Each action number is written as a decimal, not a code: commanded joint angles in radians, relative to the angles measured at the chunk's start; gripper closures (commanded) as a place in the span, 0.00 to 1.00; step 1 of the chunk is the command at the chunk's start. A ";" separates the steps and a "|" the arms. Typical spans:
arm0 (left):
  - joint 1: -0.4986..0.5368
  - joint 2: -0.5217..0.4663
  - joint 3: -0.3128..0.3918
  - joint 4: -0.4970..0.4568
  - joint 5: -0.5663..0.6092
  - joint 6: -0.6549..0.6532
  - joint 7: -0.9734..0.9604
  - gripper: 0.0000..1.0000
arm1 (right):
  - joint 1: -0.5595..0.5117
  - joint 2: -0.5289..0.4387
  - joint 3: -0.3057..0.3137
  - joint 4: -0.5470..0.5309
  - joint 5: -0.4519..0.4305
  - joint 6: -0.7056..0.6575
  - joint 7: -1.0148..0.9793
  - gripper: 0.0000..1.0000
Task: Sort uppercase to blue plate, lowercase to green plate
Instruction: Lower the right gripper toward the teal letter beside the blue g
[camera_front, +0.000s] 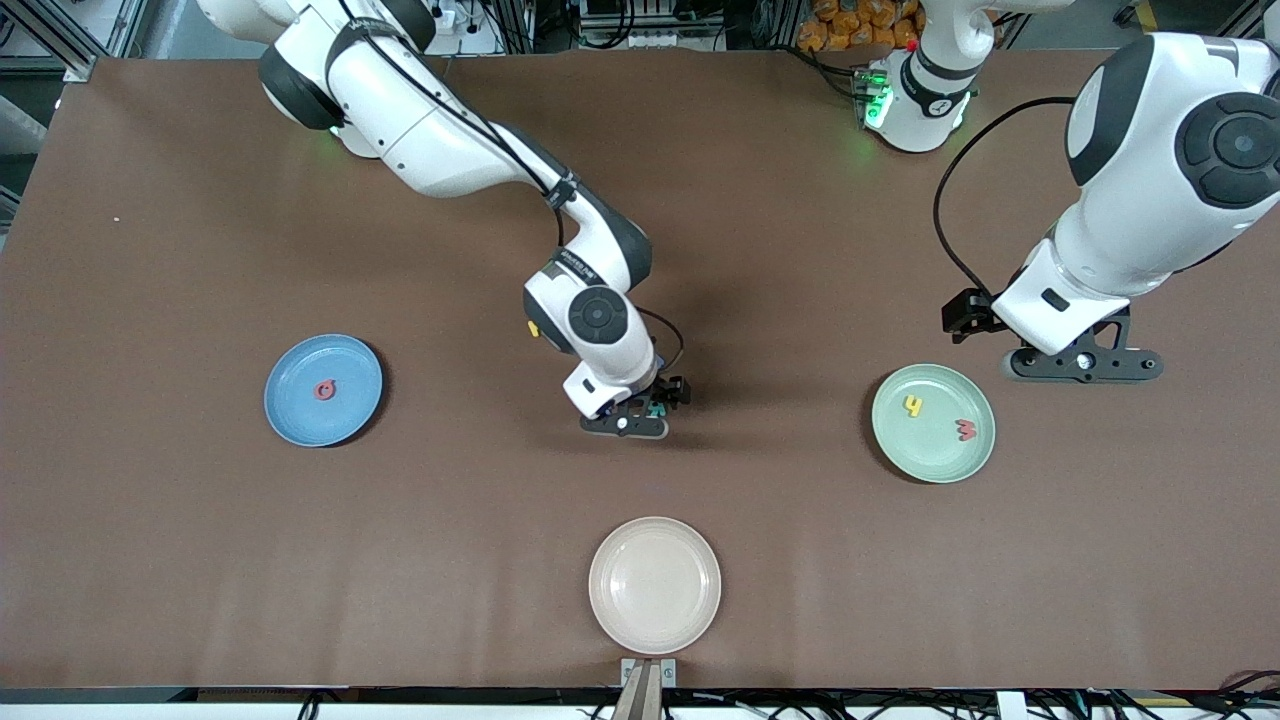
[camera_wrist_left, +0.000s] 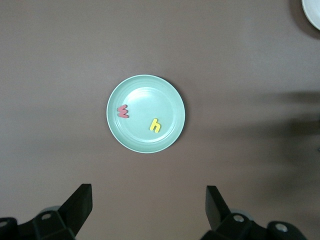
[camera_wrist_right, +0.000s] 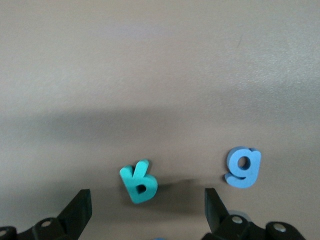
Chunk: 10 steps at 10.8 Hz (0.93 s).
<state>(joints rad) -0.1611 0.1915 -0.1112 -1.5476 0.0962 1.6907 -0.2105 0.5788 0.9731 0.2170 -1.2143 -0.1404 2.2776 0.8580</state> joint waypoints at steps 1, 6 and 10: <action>-0.006 -0.003 -0.002 -0.005 0.000 -0.005 0.023 0.00 | -0.007 -0.005 0.004 0.018 -0.027 -0.036 -0.084 0.00; -0.006 -0.003 -0.002 -0.003 -0.016 0.006 0.023 0.00 | 0.015 0.059 -0.004 0.147 -0.028 -0.106 -0.099 0.00; -0.006 -0.009 -0.005 0.000 -0.016 0.006 0.023 0.00 | 0.027 0.098 -0.004 0.154 -0.028 -0.053 -0.093 0.00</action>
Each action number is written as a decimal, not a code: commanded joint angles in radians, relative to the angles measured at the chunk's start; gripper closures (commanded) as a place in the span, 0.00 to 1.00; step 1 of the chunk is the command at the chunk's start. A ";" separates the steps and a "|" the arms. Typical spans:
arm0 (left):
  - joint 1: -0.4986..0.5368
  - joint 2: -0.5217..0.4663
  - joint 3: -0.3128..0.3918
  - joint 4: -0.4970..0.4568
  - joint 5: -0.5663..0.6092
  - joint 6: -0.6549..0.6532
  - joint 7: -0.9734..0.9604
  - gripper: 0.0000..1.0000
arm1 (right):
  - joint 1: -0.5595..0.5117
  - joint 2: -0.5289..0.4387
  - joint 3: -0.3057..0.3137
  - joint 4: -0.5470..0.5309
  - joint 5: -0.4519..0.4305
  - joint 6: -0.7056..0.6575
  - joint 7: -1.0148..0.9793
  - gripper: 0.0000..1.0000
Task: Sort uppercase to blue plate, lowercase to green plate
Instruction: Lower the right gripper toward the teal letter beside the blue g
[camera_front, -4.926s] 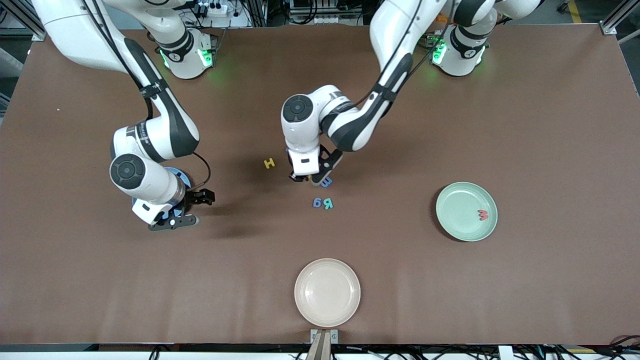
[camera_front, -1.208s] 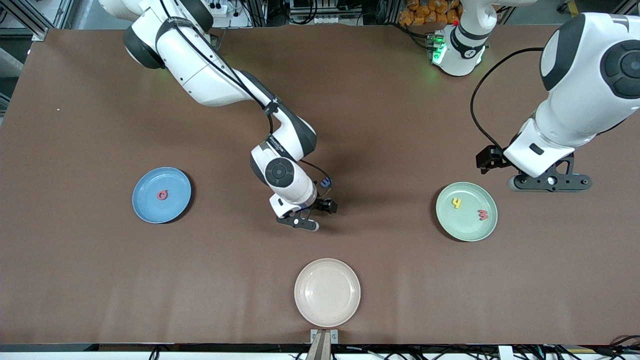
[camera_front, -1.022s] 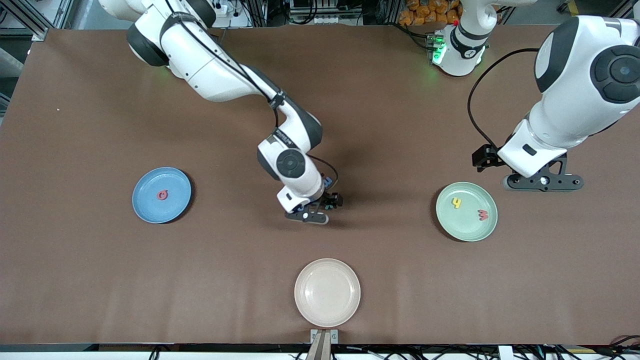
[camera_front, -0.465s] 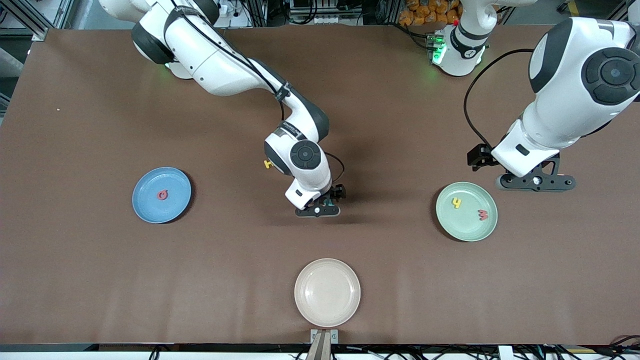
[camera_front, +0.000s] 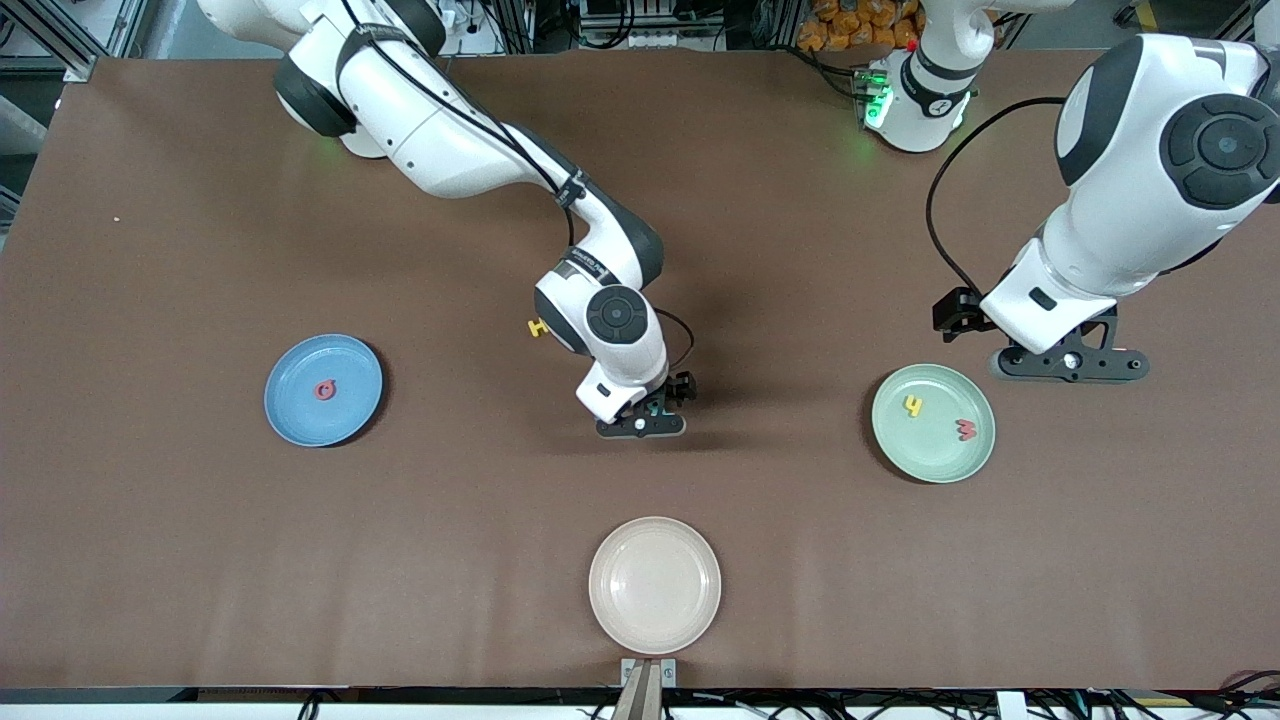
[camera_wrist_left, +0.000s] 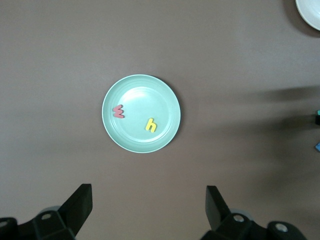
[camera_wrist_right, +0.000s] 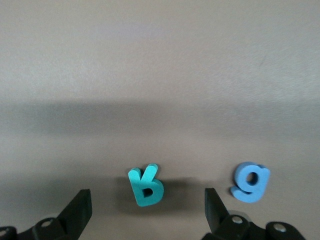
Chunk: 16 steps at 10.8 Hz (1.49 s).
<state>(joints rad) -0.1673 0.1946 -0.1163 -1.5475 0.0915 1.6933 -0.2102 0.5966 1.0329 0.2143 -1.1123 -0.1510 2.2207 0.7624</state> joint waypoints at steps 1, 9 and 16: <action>0.000 -0.018 0.000 -0.002 -0.012 0.002 0.025 0.00 | 0.011 0.041 -0.001 0.052 -0.018 0.007 0.003 0.00; 0.011 -0.021 -0.017 -0.002 -0.049 0.002 0.023 0.00 | 0.037 0.052 -0.043 0.054 -0.021 0.011 -0.002 0.00; 0.009 -0.020 -0.017 -0.002 -0.049 0.002 0.023 0.00 | 0.046 0.052 -0.049 0.052 -0.022 0.008 -0.005 0.08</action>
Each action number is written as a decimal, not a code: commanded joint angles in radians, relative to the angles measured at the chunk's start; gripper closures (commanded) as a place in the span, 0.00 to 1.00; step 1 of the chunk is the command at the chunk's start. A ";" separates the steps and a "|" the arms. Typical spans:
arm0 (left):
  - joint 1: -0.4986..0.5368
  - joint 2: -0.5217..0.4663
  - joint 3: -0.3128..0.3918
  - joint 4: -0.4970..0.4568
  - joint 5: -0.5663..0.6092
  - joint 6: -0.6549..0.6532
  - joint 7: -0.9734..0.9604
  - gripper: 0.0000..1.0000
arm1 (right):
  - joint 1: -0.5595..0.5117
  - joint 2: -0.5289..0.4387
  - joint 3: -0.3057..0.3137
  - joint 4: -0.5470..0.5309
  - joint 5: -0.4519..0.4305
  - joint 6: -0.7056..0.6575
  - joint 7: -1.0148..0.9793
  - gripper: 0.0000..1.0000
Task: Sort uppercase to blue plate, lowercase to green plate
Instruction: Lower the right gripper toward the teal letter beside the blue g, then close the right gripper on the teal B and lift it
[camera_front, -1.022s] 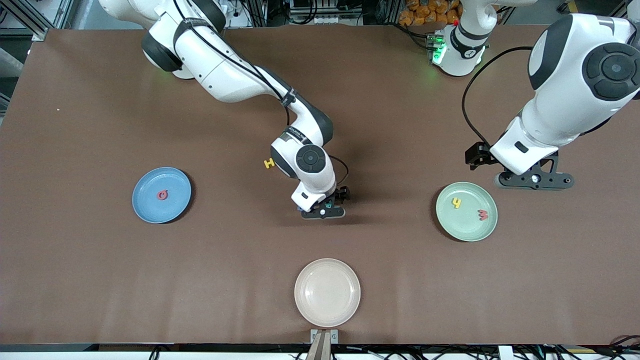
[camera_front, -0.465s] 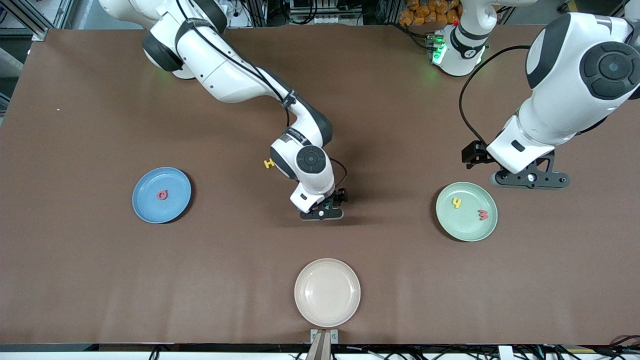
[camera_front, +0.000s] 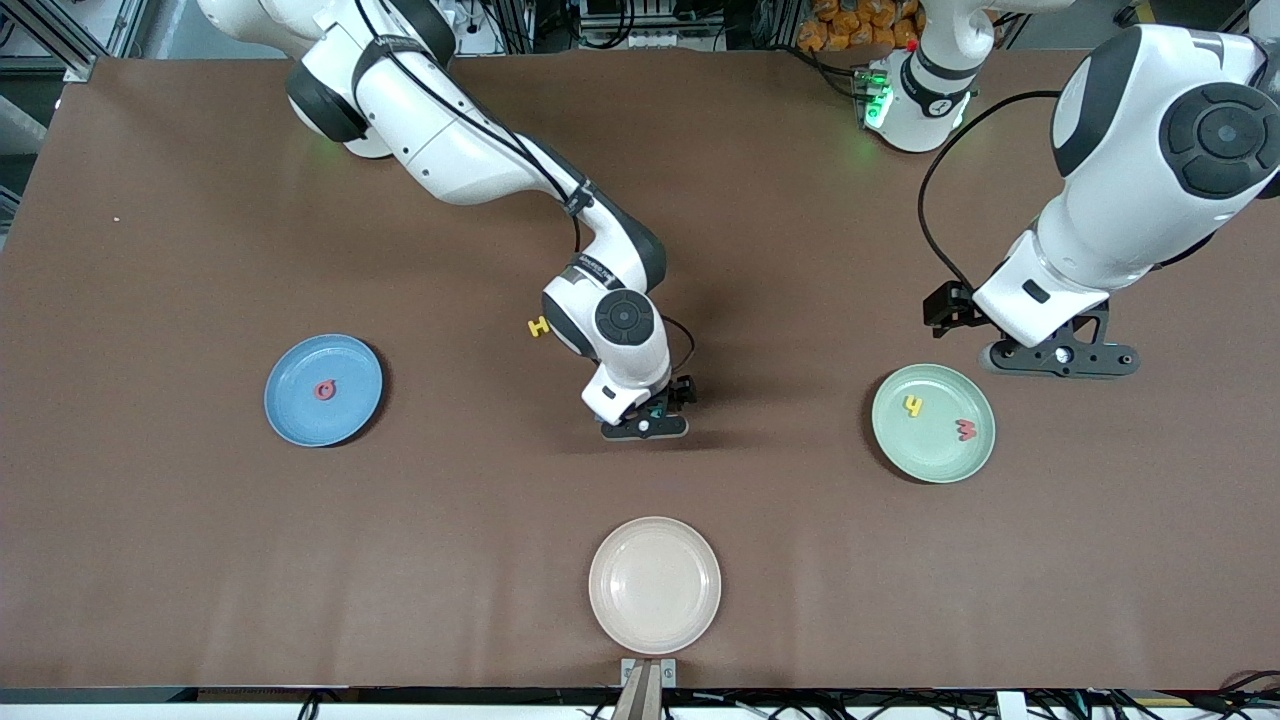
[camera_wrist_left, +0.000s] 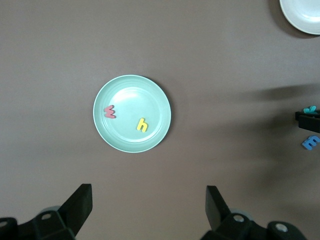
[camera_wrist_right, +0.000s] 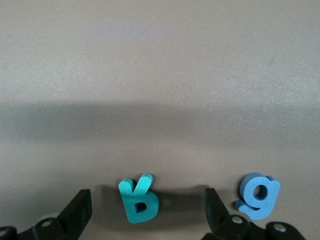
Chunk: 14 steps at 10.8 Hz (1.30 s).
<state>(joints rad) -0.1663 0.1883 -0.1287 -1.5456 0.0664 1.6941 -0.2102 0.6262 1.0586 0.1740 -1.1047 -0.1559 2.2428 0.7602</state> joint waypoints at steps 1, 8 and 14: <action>0.008 -0.013 -0.005 -0.002 -0.023 0.001 0.023 0.00 | 0.017 0.026 -0.007 0.045 -0.017 -0.014 -0.004 0.60; 0.007 -0.010 -0.005 -0.002 -0.022 0.002 0.023 0.00 | 0.012 0.023 -0.007 0.037 -0.065 -0.015 -0.024 1.00; -0.004 -0.004 -0.019 -0.004 -0.042 0.005 0.002 0.00 | -0.137 -0.127 0.007 0.037 -0.047 -0.240 -0.174 1.00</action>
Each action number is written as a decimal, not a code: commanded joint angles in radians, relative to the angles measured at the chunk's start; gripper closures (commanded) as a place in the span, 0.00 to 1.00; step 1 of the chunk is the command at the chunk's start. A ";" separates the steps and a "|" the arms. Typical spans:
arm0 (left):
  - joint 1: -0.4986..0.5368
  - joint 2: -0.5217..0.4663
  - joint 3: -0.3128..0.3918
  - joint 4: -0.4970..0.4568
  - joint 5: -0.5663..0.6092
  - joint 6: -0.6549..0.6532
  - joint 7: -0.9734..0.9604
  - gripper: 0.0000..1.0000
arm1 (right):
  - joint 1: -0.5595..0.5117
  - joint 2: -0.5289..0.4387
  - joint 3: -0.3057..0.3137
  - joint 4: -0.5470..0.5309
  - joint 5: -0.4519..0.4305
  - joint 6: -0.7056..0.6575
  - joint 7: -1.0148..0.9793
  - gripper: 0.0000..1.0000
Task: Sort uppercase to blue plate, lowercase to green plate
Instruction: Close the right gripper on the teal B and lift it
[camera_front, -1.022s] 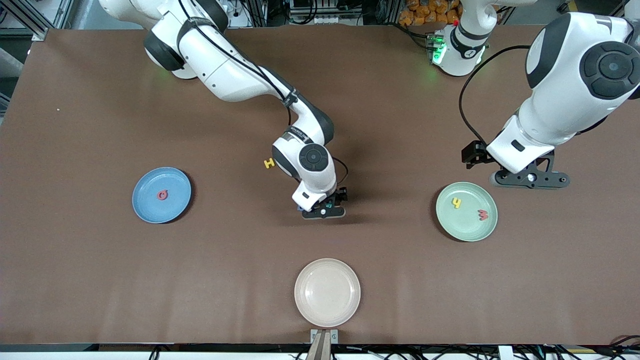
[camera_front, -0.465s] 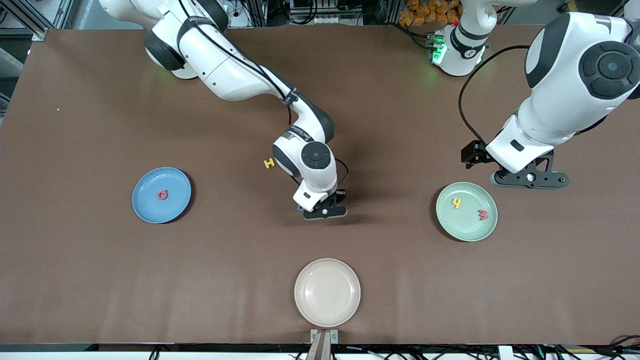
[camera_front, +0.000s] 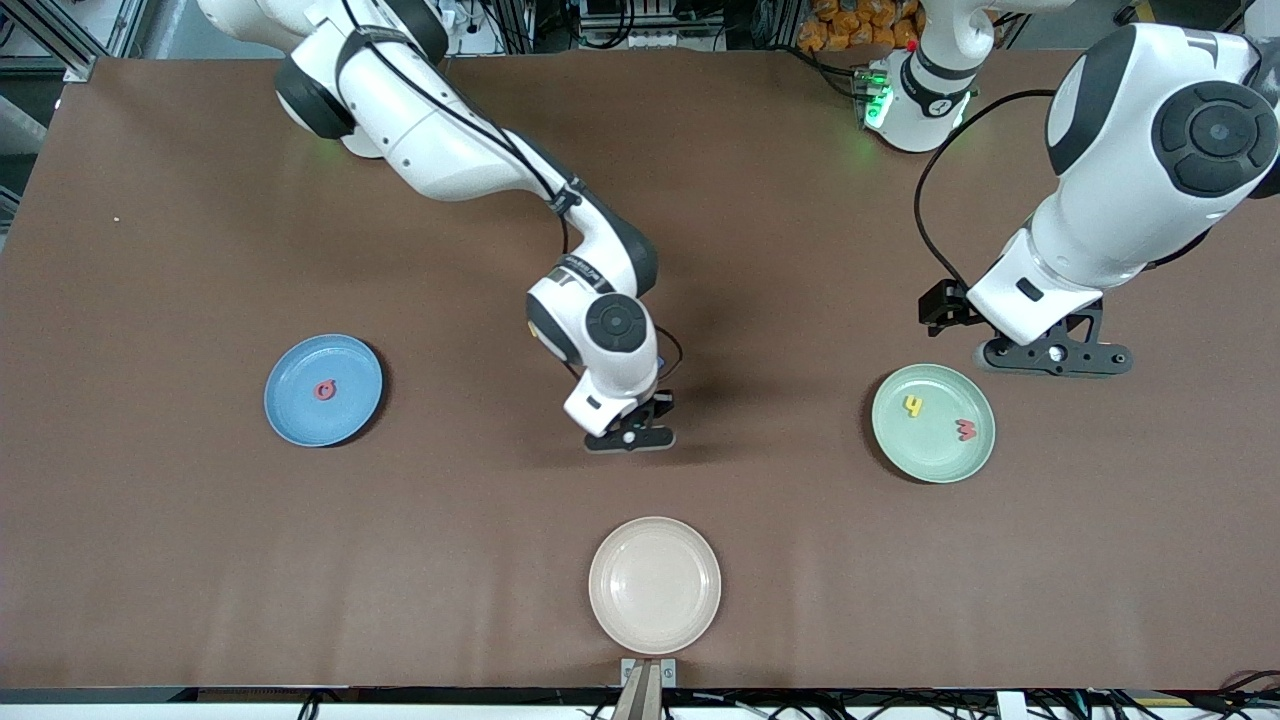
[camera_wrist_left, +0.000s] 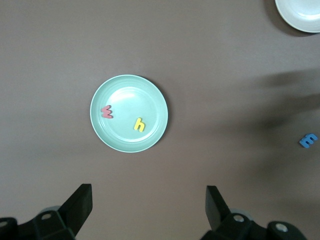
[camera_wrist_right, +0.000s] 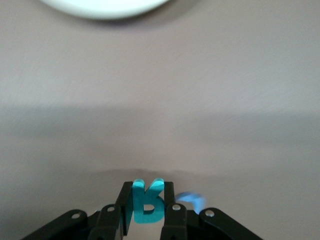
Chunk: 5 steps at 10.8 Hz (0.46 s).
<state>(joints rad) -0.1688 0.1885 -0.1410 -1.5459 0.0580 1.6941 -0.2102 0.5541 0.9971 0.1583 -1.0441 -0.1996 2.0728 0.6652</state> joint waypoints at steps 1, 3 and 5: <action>-0.003 -0.001 -0.009 -0.005 -0.046 0.015 -0.009 0.00 | -0.091 -0.089 0.015 -0.024 -0.007 -0.129 -0.125 1.00; -0.040 0.026 -0.018 -0.005 -0.044 0.057 -0.027 0.00 | -0.181 -0.104 0.017 -0.027 -0.011 -0.219 -0.165 1.00; -0.087 0.080 -0.050 -0.005 -0.038 0.136 -0.165 0.00 | -0.273 -0.153 0.020 -0.107 -0.009 -0.215 -0.295 1.00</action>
<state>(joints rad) -0.2241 0.2322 -0.1706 -1.5518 0.0318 1.7810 -0.2931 0.3453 0.9074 0.1568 -1.0545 -0.1996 1.8520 0.4395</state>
